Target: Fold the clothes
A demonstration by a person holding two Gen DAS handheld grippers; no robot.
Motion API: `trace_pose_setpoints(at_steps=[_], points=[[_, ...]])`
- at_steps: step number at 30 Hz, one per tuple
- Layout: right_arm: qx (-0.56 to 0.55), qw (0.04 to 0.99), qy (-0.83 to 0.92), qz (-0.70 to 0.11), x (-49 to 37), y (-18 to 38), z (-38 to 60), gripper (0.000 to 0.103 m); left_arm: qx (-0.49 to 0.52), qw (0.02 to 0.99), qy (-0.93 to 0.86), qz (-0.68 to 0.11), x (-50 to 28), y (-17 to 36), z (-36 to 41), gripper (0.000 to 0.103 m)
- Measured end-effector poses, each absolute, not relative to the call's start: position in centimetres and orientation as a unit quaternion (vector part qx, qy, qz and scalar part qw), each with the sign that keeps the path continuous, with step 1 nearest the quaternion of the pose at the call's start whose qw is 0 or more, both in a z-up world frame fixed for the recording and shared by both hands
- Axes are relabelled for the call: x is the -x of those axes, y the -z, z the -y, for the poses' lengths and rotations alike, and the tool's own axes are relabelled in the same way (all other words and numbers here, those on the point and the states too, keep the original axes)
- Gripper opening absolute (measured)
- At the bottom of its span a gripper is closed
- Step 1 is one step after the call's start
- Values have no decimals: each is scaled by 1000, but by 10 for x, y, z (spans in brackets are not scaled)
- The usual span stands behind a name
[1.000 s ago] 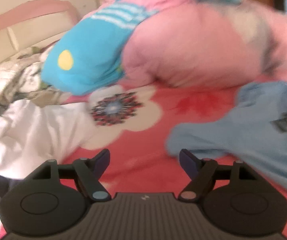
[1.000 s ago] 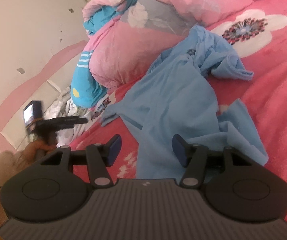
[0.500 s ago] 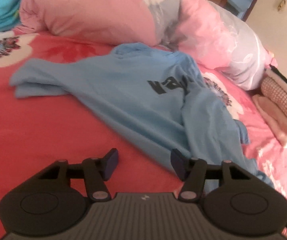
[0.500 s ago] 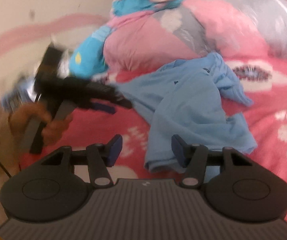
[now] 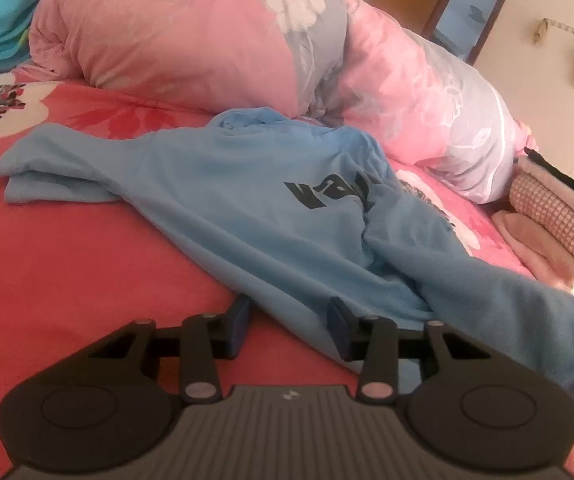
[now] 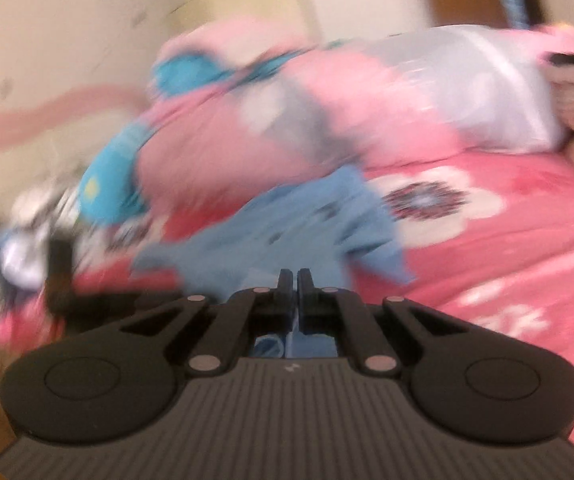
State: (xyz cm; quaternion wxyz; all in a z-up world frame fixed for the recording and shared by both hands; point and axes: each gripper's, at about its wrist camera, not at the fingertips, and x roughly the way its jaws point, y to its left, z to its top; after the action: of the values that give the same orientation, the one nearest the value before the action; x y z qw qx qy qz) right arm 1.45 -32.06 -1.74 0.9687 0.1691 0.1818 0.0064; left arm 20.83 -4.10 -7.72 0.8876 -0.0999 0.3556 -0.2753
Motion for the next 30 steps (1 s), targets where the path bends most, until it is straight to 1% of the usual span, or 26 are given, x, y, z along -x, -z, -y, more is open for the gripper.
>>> trace_pose_setpoints(at_steps=[6,12,13,14,15,18,20,24,28,30], points=[[-310,936,91,-142,-18,32,405,1,102,888,277,-353,-208,78,41,42],[-426,880,159,-140,-15,80,447,1,108,888,279,-349,-206,79,38,42],[-444,870,167,-137,-12,86,451,2,109,887,280,-351,-205,79,38,42],[-461,859,175,-134,-9,91,454,5,113,882,285,-357,-200,77,39,44],[-478,849,182,-130,-5,97,458,5,117,877,290,-364,-196,76,41,45],[-521,831,176,-86,16,103,463,6,128,862,305,-383,-182,72,46,49],[-529,832,156,-66,29,103,457,9,136,852,315,-396,-173,70,49,50],[-501,857,95,-66,35,100,438,10,149,829,335,-422,-155,65,56,51],[-448,890,31,-85,26,87,416,10,102,824,353,-432,-134,62,99,51],[-428,899,14,-96,18,84,408,13,90,831,343,-428,-128,63,116,51]])
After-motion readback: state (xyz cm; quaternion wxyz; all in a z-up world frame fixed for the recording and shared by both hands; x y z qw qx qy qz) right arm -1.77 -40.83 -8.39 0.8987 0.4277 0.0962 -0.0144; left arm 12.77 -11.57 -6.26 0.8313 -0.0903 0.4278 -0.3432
